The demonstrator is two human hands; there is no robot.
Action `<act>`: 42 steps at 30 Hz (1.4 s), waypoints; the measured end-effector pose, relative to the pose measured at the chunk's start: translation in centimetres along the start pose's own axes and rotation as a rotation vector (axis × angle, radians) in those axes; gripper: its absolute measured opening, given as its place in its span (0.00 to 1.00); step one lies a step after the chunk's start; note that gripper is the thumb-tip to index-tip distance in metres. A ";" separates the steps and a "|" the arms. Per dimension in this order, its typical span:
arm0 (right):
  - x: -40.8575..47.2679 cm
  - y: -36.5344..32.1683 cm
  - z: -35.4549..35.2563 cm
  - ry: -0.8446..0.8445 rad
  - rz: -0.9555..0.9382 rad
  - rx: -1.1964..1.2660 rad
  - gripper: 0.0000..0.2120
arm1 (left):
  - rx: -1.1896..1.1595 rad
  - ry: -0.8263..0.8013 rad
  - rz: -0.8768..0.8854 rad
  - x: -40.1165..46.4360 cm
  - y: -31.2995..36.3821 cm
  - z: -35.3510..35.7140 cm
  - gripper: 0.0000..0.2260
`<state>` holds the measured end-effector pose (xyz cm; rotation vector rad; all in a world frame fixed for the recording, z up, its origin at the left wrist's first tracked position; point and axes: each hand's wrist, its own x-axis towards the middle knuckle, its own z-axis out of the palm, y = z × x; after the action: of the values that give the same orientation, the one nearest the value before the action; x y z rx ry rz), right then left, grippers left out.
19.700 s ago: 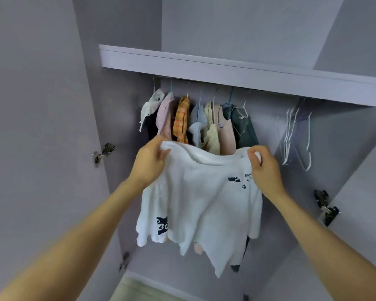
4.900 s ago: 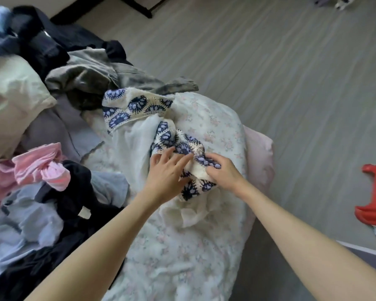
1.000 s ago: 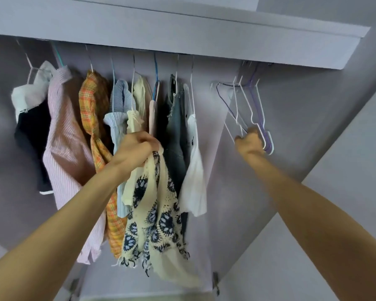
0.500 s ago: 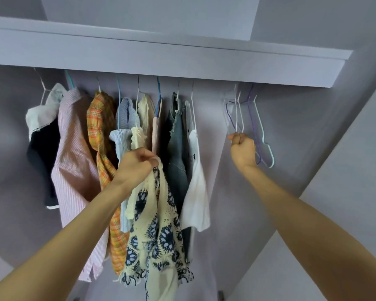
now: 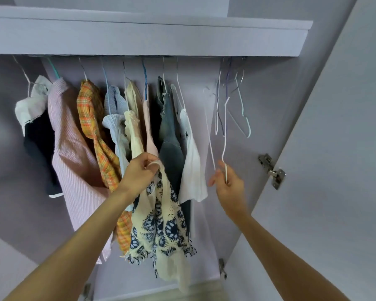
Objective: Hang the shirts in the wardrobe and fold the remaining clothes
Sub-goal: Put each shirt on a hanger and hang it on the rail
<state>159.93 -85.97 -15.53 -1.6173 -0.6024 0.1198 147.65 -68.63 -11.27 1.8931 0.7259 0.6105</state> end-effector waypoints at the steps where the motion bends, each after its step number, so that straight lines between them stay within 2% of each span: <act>1: -0.2 0.0 0.0 -0.092 0.068 0.034 0.16 | 0.003 -0.017 -0.007 -0.2 -0.3 0.2 0.06; 3: 0.5 0.0 -0.1 -0.208 0.248 0.045 0.13 | 0.003 -0.050 -0.022 -0.7 -0.7 0.5 0.06; 5: 0.9 0.3 -0.5 -0.203 0.365 -0.050 0.11 | 0.003 -0.081 -0.032 -1.0 -1.0 0.6 0.07; 11: -2.2 2.6 -0.7 -0.251 0.276 -0.062 0.02 | 0.030 -0.098 -0.033 -1.6 -1.5 0.5 0.06; 15: -0.9 2.9 -1.2 -0.144 0.400 0.127 0.08 | 0.133 -0.092 -0.006 -2.1 -1.8 0.6 0.05; 18: -0.8 3.8 -1.9 -0.163 0.504 0.241 0.15 | 0.231 -0.066 0.047 -2.2 -2.1 0.6 0.02; 24: -3.2 5.4 -1.3 -0.172 0.371 0.130 0.08 | 0.395 0.040 0.109 -2.1 -3.0 0.1 0.04; 28: -2.8 4.7 -0.2 0.040 0.291 0.005 0.10 | 0.535 0.047 0.079 -2.3 -3.1 0.3 0.04; 30: -2.8 4.6 0.0 0.166 0.236 -0.078 0.12 | 0.453 0.024 -0.027 -2.2 -3.3 0.4 0.06; 33: -3.6 5.2 -0.5 0.257 0.229 -0.104 0.13 | 0.248 -0.007 -0.194 -2.0 -3.4 0.4 0.08; 38: -4.0 5.9 -2.3 0.414 0.368 -0.049 0.18 | 0.225 -0.026 -0.218 -1.2 -3.5 0.3 0.10; 42: -4.4 5.8 -3.1 0.325 0.331 -0.099 0.18 | 0.099 -0.033 -0.234 -0.2 -2.7 0.0 0.12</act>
<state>159.25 -90.81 -21.72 -1.7764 -0.0896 0.0690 146.90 -67.83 -13.73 1.8687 0.9552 0.4006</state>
